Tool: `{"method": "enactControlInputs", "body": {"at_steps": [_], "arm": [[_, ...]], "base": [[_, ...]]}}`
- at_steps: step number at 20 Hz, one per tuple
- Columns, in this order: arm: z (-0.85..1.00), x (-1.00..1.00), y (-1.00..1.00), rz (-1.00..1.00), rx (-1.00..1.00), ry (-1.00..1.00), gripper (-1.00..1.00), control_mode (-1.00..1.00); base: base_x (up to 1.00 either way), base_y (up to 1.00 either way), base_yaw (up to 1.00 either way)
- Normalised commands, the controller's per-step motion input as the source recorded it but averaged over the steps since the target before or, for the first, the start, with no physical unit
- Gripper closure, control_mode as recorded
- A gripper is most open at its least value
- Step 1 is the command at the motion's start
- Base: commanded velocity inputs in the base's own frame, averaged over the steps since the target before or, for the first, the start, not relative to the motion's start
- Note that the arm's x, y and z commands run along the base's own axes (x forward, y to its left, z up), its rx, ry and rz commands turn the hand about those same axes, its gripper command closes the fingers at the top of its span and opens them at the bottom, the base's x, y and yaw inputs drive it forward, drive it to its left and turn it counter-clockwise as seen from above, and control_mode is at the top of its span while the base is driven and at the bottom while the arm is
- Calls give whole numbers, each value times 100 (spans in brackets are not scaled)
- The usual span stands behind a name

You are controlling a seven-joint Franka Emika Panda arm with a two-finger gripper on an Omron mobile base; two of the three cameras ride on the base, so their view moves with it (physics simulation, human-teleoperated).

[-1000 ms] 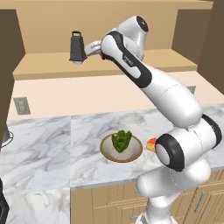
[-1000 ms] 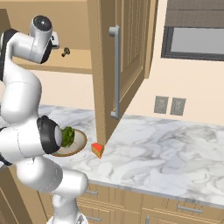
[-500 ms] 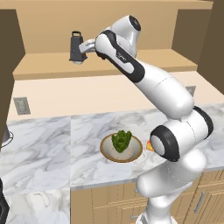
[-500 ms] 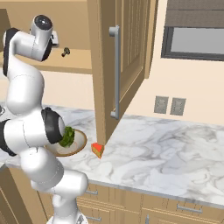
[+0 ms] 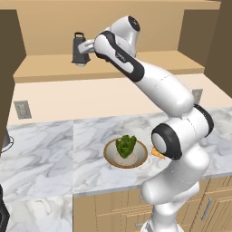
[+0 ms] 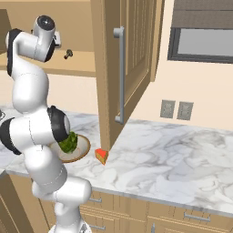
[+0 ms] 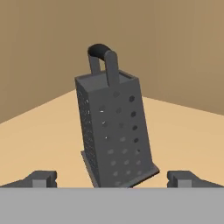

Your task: Pick the cheese from the fridge and the cheese grater from the cabinet and place them next to the salad bowl.

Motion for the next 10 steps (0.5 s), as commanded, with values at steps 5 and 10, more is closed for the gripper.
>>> {"method": "enactControlInputs", "body": {"at_steps": [5, 10], "arm": [[-1, 12, 16, 2, 0, 0, -100, -100], [-2, 19, 7, 1, 0, 0, -100, -100]], "base": [[0, 0, 0], [0, 0, 0]]}}
